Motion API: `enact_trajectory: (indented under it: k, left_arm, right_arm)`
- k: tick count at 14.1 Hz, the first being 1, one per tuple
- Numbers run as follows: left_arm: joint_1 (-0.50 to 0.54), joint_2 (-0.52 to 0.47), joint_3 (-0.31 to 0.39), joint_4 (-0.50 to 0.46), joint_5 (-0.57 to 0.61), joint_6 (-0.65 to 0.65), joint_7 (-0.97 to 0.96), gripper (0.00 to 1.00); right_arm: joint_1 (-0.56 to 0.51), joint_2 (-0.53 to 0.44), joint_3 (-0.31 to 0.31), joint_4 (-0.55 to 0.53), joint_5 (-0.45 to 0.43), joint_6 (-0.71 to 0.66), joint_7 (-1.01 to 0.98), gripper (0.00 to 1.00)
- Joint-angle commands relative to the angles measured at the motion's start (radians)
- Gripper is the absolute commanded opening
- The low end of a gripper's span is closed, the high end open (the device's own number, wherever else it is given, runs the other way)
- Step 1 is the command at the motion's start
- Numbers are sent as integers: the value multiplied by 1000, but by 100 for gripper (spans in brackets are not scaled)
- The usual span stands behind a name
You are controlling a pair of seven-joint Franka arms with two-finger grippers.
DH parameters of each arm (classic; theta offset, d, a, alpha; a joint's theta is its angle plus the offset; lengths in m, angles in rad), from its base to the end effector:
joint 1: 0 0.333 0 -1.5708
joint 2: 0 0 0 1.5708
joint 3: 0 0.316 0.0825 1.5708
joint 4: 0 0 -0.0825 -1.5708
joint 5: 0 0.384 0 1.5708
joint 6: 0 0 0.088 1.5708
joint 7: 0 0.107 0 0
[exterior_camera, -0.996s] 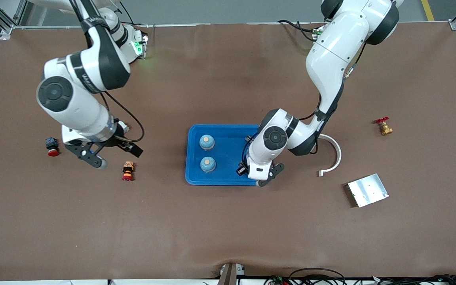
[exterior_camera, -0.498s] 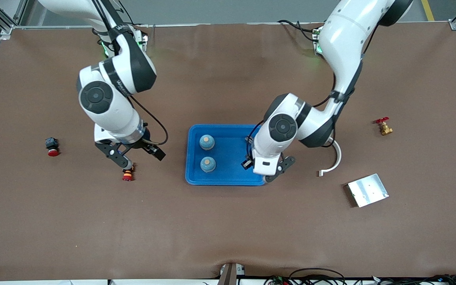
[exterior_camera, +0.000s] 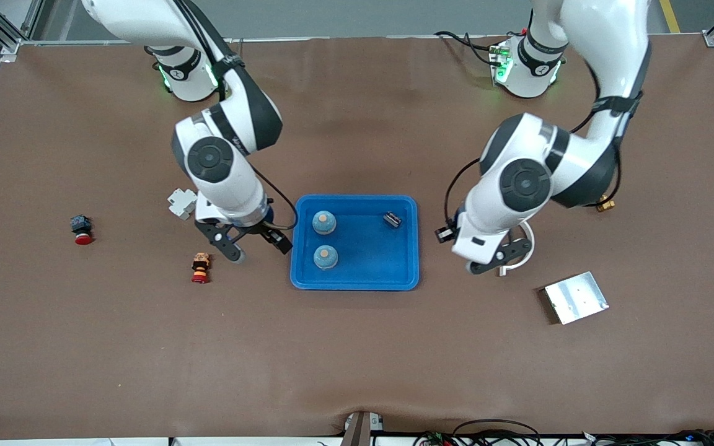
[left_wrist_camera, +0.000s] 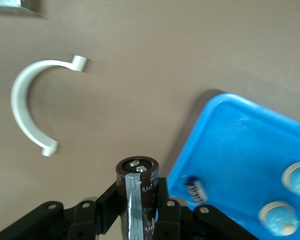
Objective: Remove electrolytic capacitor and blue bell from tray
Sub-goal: 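Lift the capacitor with the left gripper while the right gripper reaches the tray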
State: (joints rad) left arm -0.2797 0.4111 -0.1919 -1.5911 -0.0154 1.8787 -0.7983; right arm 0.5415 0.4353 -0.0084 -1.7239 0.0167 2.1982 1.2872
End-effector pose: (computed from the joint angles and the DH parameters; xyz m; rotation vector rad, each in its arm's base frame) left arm 0.5931 -0.2872 0.3914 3.0823 0.5345 -0.2316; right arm 0.5725 0.3391 0.3368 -2.8814 1.1555 -0.0247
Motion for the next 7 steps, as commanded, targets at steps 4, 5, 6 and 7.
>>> enact_trajectory:
  k: [4,5,6,7]
  left_arm:
    - [134,-210,-9,-289,3,11,305,0]
    - [155,-227,-8,-315,3,13,359,0]
    - [183,-236,-8,-337,3,17,411,0]
    - [213,-238,-8,-351,3,20,456,0]
  right_arm:
    - [84,111,-12,24,-80,109,179,100]
    - [89,131,-12,38,-80,112,194,100]
    - [95,149,-12,58,-80,110,211,100]
    - [100,163,-12,69,-87,110,227,100]
